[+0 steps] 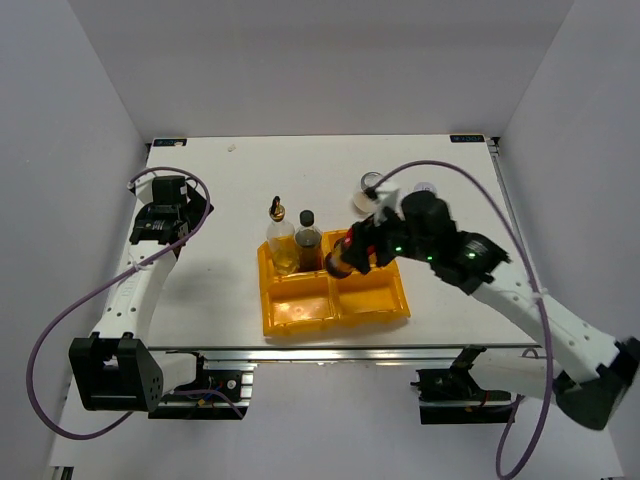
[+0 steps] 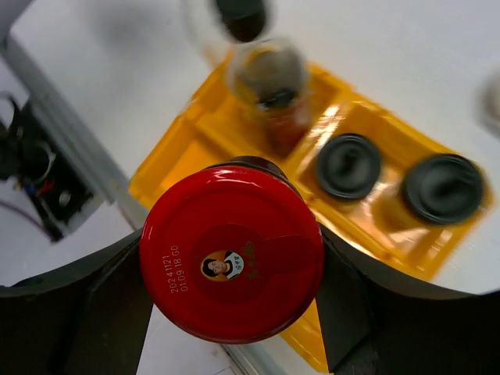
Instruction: Organize the condiment bottles
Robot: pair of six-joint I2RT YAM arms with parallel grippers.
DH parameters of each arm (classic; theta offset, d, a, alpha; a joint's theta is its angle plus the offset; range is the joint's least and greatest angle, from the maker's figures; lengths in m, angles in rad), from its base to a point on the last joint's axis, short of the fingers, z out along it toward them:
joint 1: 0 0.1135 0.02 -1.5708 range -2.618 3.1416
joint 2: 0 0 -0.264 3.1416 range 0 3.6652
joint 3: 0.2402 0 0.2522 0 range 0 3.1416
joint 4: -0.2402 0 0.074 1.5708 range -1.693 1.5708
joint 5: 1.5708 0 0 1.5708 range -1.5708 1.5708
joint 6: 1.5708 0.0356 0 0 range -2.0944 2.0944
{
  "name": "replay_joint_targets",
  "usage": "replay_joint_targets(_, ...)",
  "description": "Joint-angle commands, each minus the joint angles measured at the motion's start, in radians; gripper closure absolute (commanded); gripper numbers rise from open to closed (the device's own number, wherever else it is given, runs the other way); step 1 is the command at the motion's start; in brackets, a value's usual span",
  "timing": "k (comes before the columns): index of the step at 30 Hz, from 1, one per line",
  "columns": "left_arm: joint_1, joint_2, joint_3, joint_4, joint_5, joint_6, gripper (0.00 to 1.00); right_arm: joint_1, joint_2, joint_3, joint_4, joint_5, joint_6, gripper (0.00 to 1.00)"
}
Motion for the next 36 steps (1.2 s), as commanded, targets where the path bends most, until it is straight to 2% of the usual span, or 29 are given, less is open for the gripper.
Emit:
replay_joint_targets(1, 0.006, -0.038, -0.014, 0.032, 0.022, -0.002, 0.02, 0.181, 0.098, 0.112, 0.135, -0.01, -0.05, 1.0)
replay_joint_targets(5, 0.007, -0.038, -0.018, 0.041, 0.041, -0.005, 0.02, 0.321, 0.231, 0.177, 0.16, 0.088, -0.065, 1.0)
replay_joint_targets(7, 0.009, -0.035, -0.021, 0.038, 0.039, -0.006, 0.02, 0.364, 0.285, 0.189, 0.19, 0.079, -0.061, 1.0)
replay_joint_targets(12, 0.009, -0.035, -0.033, 0.045, 0.038, -0.006, 0.02, 0.405, 0.386, 0.215, 0.223, 0.179, -0.061, 1.0)
replay_joint_targets(17, 0.01, -0.018, -0.035, 0.061, 0.062, -0.004, 0.02, 0.423, 0.463, 0.191, 0.292, 0.165, -0.056, 1.0)
replay_joint_targets(28, 0.012, 0.005, -0.044, 0.082, 0.07, 0.001, 0.02, 0.451, 0.612, 0.205, 0.322, 0.182, -0.061, 0.98)
replay_joint_targets(31, 0.012, 0.007, -0.044, 0.09, 0.072, -0.001, 0.02, 0.453, 0.635, 0.197, 0.333, 0.179, -0.061, 0.81)
replay_joint_targets(33, 0.014, 0.008, -0.046, 0.091, 0.072, 0.002, 0.02, 0.454, 0.649, 0.192, 0.333, 0.176, -0.058, 0.53)
replay_joint_targets(35, 0.014, 0.011, -0.047, 0.093, 0.069, 0.004, 0.02, 0.457, 0.653, 0.188, 0.333, 0.176, -0.059, 0.35)
replay_joint_targets(36, 0.014, 0.013, -0.047, 0.093, 0.069, 0.007, 0.02, 0.457, 0.652, 0.185, 0.332, 0.174, -0.058, 0.32)
